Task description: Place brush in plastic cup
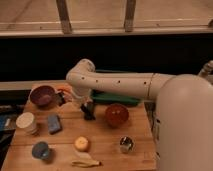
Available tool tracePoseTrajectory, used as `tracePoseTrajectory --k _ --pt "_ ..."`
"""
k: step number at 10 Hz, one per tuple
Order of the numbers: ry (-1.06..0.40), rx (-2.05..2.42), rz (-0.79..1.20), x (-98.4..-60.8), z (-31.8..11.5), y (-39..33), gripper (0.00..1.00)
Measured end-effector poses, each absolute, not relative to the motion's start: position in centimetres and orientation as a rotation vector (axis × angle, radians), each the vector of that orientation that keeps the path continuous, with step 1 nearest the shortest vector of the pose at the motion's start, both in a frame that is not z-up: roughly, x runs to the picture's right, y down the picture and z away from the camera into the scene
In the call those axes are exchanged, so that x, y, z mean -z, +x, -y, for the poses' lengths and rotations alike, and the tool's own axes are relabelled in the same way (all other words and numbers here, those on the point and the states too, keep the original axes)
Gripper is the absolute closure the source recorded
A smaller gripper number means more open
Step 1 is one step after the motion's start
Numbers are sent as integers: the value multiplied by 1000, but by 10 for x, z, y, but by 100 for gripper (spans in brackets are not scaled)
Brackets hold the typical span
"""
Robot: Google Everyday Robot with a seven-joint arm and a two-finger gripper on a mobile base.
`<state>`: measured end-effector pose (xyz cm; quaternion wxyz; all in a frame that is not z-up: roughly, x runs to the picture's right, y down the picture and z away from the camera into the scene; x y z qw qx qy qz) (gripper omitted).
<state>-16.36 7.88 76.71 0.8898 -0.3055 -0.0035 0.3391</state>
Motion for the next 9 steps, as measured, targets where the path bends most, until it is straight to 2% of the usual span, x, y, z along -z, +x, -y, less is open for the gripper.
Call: tracePoseTrajectory --k 6,9 --pt "-637 -688 23 -763 -78 -170 100" --pt "-651 -597 35 -758 -92 -193 100"
